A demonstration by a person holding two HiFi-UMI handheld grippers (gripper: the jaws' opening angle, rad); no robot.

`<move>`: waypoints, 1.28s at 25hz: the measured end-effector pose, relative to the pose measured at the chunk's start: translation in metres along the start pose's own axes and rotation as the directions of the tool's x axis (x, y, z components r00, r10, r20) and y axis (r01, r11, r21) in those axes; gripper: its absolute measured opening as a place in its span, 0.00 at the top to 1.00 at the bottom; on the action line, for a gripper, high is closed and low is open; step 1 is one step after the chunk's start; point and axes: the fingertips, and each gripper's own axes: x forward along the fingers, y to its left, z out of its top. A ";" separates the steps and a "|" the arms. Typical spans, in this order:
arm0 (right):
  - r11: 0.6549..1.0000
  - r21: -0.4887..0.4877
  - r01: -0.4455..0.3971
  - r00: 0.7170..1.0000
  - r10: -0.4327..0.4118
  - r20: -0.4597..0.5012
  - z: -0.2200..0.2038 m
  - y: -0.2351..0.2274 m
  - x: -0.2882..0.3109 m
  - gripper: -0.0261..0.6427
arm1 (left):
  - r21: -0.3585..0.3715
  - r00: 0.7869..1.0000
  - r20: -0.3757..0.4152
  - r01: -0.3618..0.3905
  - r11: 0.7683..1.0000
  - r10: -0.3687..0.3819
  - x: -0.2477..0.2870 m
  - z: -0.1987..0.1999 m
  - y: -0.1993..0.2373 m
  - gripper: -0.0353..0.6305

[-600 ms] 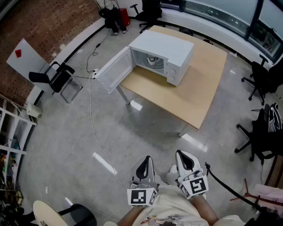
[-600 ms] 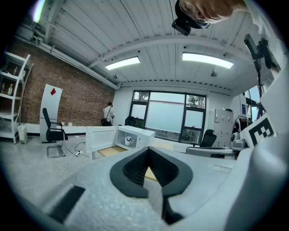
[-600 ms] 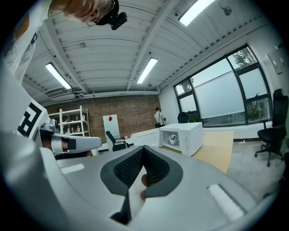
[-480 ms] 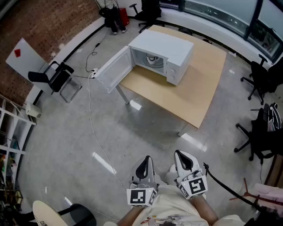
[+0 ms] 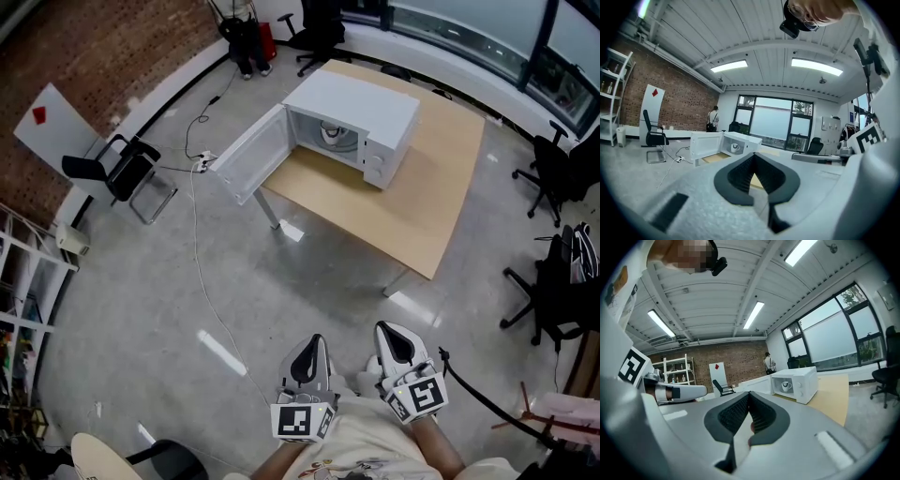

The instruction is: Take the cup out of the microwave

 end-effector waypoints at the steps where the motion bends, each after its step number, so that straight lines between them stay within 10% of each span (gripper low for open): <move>1: 1.000 0.002 0.009 1.000 -0.009 0.006 0.000 0.002 0.005 0.95 | 0.002 1.000 0.002 0.002 1.000 -0.002 -0.001 0.002 0.008 0.94; 16: 0.993 -0.005 0.119 0.993 -0.119 0.005 0.001 -0.002 0.091 0.95 | -0.025 0.997 -0.021 0.078 0.997 -0.079 0.056 0.017 0.084 0.94; 32: 0.999 -0.002 0.040 0.999 -0.040 -0.016 0.046 -0.160 0.259 0.95 | 0.046 0.999 -0.037 0.010 0.999 -0.008 0.285 0.061 0.114 0.94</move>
